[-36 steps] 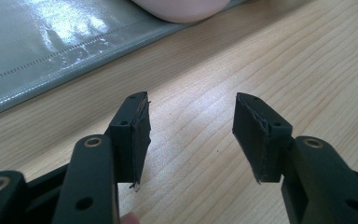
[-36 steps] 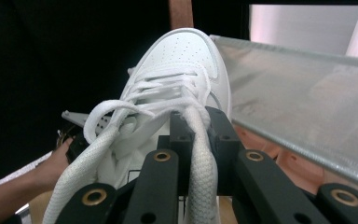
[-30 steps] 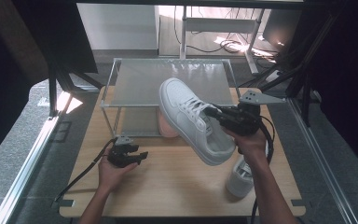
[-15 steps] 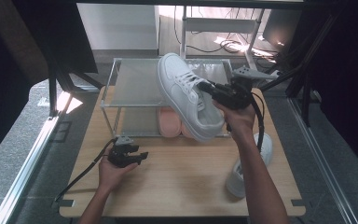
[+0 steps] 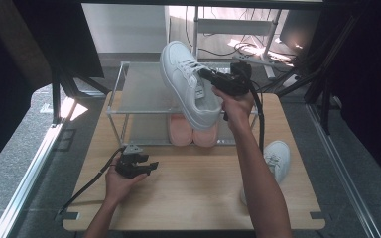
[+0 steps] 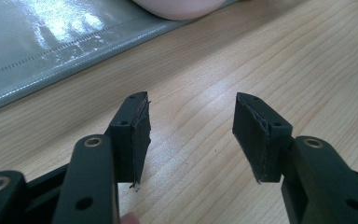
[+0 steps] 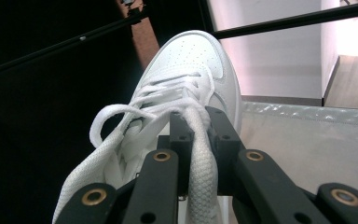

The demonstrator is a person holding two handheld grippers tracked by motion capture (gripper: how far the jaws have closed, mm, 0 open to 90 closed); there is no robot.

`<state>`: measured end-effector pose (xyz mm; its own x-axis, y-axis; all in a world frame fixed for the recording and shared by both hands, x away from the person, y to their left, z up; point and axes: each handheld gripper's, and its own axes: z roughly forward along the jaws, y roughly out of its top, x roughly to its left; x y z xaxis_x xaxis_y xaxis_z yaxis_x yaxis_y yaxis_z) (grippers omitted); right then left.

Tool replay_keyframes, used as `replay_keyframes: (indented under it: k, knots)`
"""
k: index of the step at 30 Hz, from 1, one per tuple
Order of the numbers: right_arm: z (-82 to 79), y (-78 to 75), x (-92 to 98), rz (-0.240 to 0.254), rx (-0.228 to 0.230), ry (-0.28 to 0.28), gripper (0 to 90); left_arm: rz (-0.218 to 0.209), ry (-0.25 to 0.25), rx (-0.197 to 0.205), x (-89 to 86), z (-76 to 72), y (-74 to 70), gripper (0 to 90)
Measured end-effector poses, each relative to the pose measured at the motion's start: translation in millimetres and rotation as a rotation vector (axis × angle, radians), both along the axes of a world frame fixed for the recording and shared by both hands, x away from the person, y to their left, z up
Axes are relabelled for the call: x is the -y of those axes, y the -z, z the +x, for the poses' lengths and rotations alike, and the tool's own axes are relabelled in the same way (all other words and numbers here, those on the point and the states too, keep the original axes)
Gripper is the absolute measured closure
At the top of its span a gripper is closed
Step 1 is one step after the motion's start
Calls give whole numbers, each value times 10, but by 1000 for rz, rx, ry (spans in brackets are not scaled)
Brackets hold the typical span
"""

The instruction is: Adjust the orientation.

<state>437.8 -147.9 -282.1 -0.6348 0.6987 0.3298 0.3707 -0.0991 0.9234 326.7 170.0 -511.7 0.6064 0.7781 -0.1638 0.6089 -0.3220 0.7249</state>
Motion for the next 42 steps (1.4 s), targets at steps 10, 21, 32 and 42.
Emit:
replay_keyframes:
  k: [10, 21, 32, 42]
  knots:
    - [353, 113, -203, 52, -54, 73, 834, -16, -11, -9, -51, 16, 23, 472]
    - [551, 195, -377, 92, -92, 135, 832, -25, -11, 3, -75, 15, 0, 471]
    - [718, 270, -629, 112, -147, 211, 820, -31, -8, 3, -89, 8, -15, 472]
    - [894, 443, -685, 59, -196, 256, 681, -32, -14, 10, -106, 3, -29, 471]
